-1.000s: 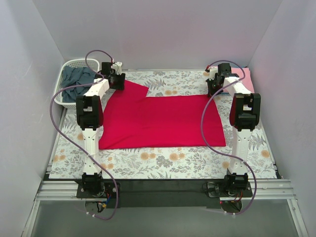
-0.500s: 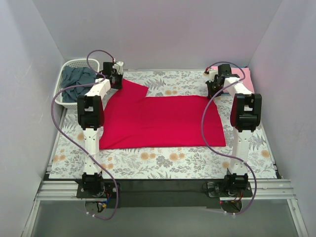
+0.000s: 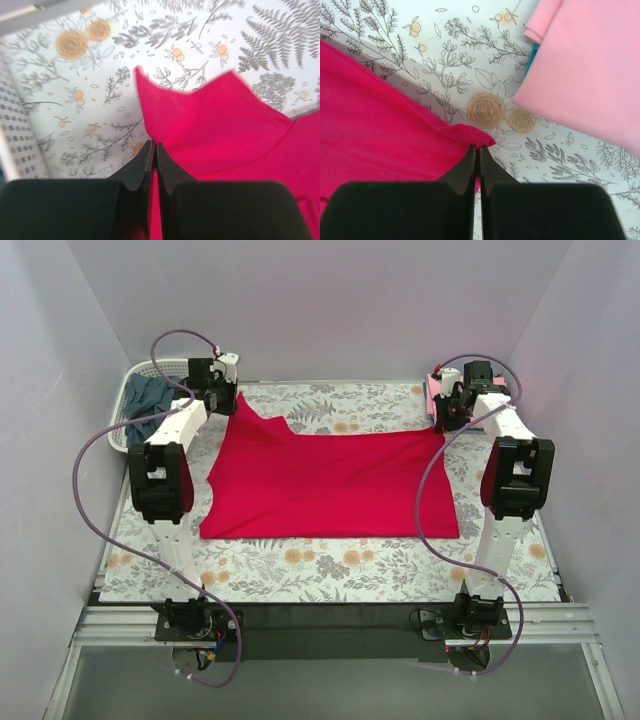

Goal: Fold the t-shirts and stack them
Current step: Fold the tshirt

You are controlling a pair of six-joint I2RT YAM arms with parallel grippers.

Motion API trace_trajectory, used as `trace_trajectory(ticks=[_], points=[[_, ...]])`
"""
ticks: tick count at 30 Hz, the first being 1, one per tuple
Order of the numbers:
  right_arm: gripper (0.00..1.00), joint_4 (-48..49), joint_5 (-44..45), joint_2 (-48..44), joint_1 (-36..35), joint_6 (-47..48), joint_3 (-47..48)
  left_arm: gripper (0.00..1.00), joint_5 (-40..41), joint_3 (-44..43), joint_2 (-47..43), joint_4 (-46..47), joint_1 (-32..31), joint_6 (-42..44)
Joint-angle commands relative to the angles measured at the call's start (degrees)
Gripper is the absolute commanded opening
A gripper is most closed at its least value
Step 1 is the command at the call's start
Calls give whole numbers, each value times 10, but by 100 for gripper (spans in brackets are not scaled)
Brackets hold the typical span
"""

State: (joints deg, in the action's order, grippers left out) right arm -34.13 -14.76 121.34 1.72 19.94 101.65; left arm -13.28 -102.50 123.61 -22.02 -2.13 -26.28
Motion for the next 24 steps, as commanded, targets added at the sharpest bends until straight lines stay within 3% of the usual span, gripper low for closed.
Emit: trace_trajectory(ticks=[1, 8, 15, 24], points=[[1, -3, -17, -36, 6, 17, -17, 0, -17, 41, -83, 23, 5, 26], [1, -3, -22, -103, 13, 39, -86, 0, -35, 109, -187, -13, 10, 56], [1, -11, -25, -187, 18, 73, -162, 0, -27, 232, -312, -46, 10, 79], [1, -17, -24, -245, 18, 87, -233, 0, -17, 315, -400, -102, 10, 91]])
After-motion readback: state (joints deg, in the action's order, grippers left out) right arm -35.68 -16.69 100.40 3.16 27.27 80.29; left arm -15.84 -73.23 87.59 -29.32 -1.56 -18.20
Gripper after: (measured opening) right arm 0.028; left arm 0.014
